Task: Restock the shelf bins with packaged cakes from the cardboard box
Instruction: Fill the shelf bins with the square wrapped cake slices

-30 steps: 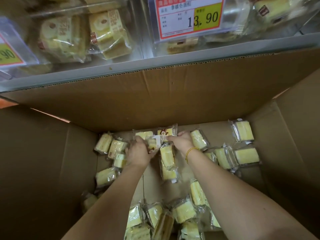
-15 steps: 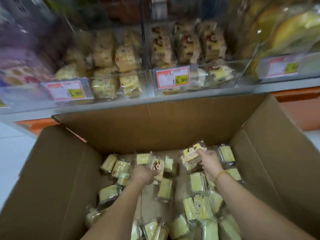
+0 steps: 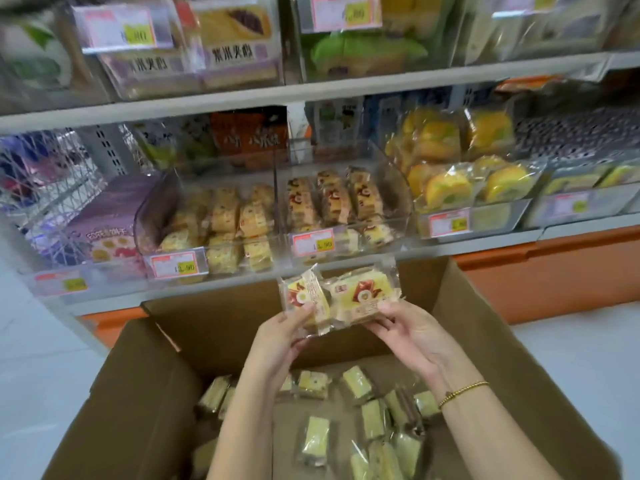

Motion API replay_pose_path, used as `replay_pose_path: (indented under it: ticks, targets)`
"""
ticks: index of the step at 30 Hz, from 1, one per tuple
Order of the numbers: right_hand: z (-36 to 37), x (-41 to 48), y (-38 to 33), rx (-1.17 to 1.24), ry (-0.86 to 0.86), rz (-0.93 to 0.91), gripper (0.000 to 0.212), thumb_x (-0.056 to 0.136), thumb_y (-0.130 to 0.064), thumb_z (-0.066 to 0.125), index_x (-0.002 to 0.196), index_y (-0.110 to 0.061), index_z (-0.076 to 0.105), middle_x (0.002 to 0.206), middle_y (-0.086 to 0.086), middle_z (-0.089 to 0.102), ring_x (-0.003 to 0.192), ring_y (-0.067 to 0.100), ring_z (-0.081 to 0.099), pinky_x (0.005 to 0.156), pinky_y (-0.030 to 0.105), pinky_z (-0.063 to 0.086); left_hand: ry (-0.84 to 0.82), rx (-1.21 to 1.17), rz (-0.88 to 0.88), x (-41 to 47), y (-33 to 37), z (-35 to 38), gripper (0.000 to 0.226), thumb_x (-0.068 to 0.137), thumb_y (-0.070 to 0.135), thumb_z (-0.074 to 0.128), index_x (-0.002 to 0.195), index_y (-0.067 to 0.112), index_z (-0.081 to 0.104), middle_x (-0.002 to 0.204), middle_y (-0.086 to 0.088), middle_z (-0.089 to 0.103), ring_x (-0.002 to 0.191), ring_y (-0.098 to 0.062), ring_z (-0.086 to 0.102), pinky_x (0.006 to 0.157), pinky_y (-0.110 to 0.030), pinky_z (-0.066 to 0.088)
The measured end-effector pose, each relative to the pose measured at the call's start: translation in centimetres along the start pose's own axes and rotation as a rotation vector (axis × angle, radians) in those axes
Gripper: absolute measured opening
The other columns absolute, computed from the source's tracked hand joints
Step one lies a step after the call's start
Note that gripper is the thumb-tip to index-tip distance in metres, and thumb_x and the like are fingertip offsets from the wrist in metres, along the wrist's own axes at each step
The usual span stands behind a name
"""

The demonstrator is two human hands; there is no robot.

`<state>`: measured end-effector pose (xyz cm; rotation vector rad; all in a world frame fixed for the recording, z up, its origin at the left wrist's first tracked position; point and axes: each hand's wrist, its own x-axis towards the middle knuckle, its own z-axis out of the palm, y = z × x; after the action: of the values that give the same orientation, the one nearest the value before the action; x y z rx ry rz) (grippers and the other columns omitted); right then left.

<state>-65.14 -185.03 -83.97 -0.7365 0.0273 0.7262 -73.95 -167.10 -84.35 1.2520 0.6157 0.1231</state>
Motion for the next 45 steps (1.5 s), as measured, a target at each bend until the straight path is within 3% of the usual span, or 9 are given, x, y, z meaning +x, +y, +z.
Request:
replay_pose_path:
  ticks: [5, 8, 12, 17, 24, 30, 35, 40, 45]
  targets:
    - [3.3, -0.4, -4.4, -0.077, -0.035, -0.066, 0.039, 0.078, -0.001, 0.062, 0.116, 0.004, 0.058, 0.116, 0.022, 0.066, 0.105, 0.027, 0.065, 0.091, 0.039, 0.054, 0.039, 0.093, 0.146, -0.5, 5.3, 2.1, 0.019, 0.090, 0.025, 0.063, 0.101, 0.011, 0.068, 0.092, -0.001, 0.076, 0.087, -0.013, 0.071, 0.074, -0.026, 0.051]
    - [3.8, 0.5, -8.2, -0.159, 0.037, -0.058, 0.033, 0.086, -0.013, 0.064, 0.116, -0.001, 0.059, 0.111, 0.018, 0.068, 0.097, 0.026, 0.069, 0.073, 0.035, 0.059, 0.093, 0.144, 0.165, 1.1, 8.2, 2.2, 0.021, 0.088, 0.026, 0.064, 0.100, 0.008, 0.067, 0.091, -0.007, 0.074, 0.085, -0.019, 0.070, 0.078, -0.030, 0.054]
    - [4.7, 3.4, -12.3, -0.406, 0.145, -0.067, 0.030, 0.090, -0.024, 0.065, 0.108, -0.002, 0.056, 0.091, 0.011, 0.054, 0.068, 0.016, 0.055, 0.052, 0.026, 0.055, 0.125, 0.225, 0.192, 3.8, 11.6, 2.9, 0.024, 0.091, 0.027, 0.063, 0.103, 0.006, 0.061, 0.073, -0.011, 0.070, 0.066, -0.021, 0.069, 0.057, -0.026, 0.057]
    - [6.4, 8.5, -14.8, -0.884, 0.246, -0.184, 0.039, 0.091, -0.029, 0.063, 0.113, 0.003, 0.061, 0.105, 0.021, 0.070, 0.086, 0.027, 0.069, 0.057, 0.029, 0.059, 0.243, 0.293, 0.210, 7.4, 14.9, 4.7, 0.023, 0.095, 0.023, 0.058, 0.111, 0.009, 0.051, 0.081, -0.022, 0.067, 0.055, -0.024, 0.065, 0.044, -0.026, 0.053]
    - [6.4, 15.2, -14.1, -1.000, 0.251, -0.112, 0.042, 0.082, -0.032, 0.068, 0.111, -0.005, 0.055, 0.105, 0.013, 0.068, 0.095, 0.028, 0.067, 0.082, 0.039, 0.055, 0.338, 0.482, 0.198, 11.2, 14.6, 5.8, 0.023, 0.094, 0.020, 0.058, 0.113, 0.012, 0.048, 0.082, -0.018, 0.066, 0.056, -0.024, 0.066, 0.056, -0.035, 0.059]
    - [6.4, 18.1, -13.4, -1.117, 0.277, -0.034, 0.030, 0.081, -0.031, 0.064, 0.096, -0.005, 0.067, 0.083, 0.011, 0.067, 0.057, 0.021, 0.055, 0.046, 0.025, 0.043, 0.436, 0.633, 0.177, 12.0, 15.0, 6.3, 0.020, 0.094, 0.019, 0.056, 0.105, 0.006, 0.047, 0.079, -0.016, 0.065, 0.043, -0.018, 0.063, 0.040, -0.024, 0.050]
    - [7.3, 19.0, -13.1, -1.197, 0.242, 0.059, 0.037, 0.081, -0.032, 0.066, 0.105, -0.005, 0.067, 0.096, 0.014, 0.066, 0.063, 0.022, 0.054, 0.039, 0.021, 0.036, 0.404, 0.766, 0.069, 11.8, 16.2, 6.0, 0.026, 0.094, 0.019, 0.053, 0.100, -0.007, 0.056, 0.060, -0.015, 0.064, 0.034, -0.015, 0.057, 0.039, -0.024, 0.049]
    - [7.3, 19.7, -12.8, -1.100, 0.232, 0.067, 0.027, 0.087, -0.024, 0.067, 0.106, -0.005, 0.065, 0.098, 0.011, 0.065, 0.076, 0.022, 0.060, 0.063, 0.029, 0.054, 0.370, 0.789, 0.112, 11.8, 16.0, 5.5, 0.028, 0.096, 0.018, 0.053, 0.118, 0.002, 0.049, 0.079, -0.016, 0.067, 0.045, -0.019, 0.065, 0.047, -0.028, 0.055]
    - [7.8, 17.9, -13.2, -1.405, 0.021, 0.083, 0.085, 0.076, -0.045, 0.077, 0.143, -0.010, 0.039, 0.140, 0.010, 0.048, 0.116, 0.026, 0.054, 0.091, 0.040, 0.054, 0.228, 0.982, 0.117, 11.8, 16.0, 6.0, 0.048, 0.092, 0.020, 0.062, 0.136, 0.011, 0.045, 0.107, -0.011, 0.065, 0.064, -0.017, 0.067, 0.049, -0.021, 0.053]
